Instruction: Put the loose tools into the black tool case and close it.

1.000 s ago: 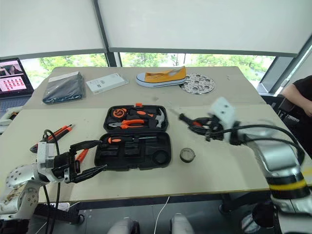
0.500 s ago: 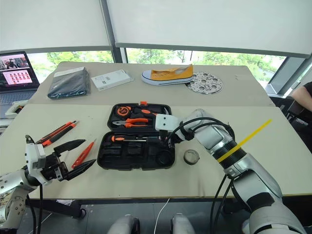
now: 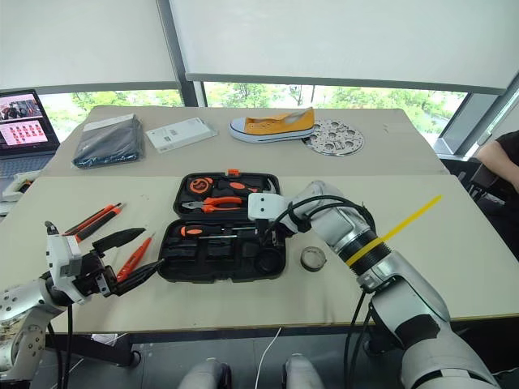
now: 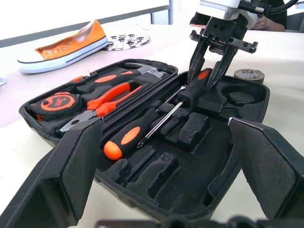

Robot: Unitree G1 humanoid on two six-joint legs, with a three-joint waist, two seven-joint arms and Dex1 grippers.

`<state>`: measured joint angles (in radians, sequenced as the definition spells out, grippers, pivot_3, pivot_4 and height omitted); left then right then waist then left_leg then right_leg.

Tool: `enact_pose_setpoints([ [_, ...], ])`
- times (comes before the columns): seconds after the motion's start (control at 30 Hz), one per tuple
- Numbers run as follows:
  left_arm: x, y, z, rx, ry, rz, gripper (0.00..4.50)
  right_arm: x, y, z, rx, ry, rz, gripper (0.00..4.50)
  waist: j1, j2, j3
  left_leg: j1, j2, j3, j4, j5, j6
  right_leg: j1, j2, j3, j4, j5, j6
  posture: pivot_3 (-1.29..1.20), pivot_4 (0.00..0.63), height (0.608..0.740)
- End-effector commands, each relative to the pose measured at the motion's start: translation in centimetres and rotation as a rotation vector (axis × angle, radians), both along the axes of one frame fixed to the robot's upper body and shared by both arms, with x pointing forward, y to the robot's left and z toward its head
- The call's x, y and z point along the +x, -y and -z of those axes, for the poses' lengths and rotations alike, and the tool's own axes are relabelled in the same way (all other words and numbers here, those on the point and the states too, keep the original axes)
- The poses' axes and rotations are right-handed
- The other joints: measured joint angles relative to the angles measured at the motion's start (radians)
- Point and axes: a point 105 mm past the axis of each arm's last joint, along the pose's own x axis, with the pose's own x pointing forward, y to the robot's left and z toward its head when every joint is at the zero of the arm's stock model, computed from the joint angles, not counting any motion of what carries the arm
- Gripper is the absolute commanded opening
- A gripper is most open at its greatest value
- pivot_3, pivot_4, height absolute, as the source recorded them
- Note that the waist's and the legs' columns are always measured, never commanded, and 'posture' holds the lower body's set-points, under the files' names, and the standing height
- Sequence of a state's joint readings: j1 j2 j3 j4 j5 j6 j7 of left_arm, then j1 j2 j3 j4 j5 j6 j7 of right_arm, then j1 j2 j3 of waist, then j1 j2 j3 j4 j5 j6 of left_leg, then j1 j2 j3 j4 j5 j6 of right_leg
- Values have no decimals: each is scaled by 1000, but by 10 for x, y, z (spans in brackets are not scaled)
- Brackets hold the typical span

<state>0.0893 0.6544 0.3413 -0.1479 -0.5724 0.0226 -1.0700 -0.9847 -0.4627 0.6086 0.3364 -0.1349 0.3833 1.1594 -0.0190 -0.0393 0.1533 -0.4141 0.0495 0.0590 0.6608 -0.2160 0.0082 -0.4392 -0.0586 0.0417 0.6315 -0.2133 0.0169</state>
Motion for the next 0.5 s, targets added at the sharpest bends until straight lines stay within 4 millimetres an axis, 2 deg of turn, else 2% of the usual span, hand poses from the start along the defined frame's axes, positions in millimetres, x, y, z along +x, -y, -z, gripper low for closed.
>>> enact_pose_setpoints([
  [0.03,-2,5,-8,15,37,16,4500,8,-2,-16,44,77,-18,2027,1,0,0,0,0,0,0,0,0,0,0,0,0,0,0,0,150,740],
  [0.07,-2,5,-8,16,37,16,4500,6,-1,-19,47,82,-45,2229,1,0,0,0,0,0,0,0,0,0,0,0,0,0,0,0,150,740],
  [0.13,-2,5,-8,20,35,14,4500,5,3,-34,70,118,-88,2904,1,0,0,0,0,0,0,0,0,0,0,0,0,0,0,0,150,740],
  [0.23,-4,0,-8,28,34,-2,4500,2,13,-58,129,151,-106,2904,4,0,0,-1,0,0,0,0,0,0,0,0,-1,0,0,0,150,740],
  [0.3,-5,-2,-8,30,32,-8,4500,0,14,-66,174,159,-115,2904,4,0,0,-1,0,0,0,0,0,0,0,0,-1,0,0,0,150,740],
  [0.37,-5,-4,-7,25,31,-23,4500,-5,13,-71,303,80,-88,2372,3,0,0,-1,0,0,0,0,0,0,0,0,-1,0,0,0,150,740],
  [0.5,-4,-4,-4,10,27,-44,4500,-9,1,-44,483,-7,-46,1224,1,-1,-1,2,1,0,0,0,0,2,1,0,-1,-1,-1,0,150,740],
])
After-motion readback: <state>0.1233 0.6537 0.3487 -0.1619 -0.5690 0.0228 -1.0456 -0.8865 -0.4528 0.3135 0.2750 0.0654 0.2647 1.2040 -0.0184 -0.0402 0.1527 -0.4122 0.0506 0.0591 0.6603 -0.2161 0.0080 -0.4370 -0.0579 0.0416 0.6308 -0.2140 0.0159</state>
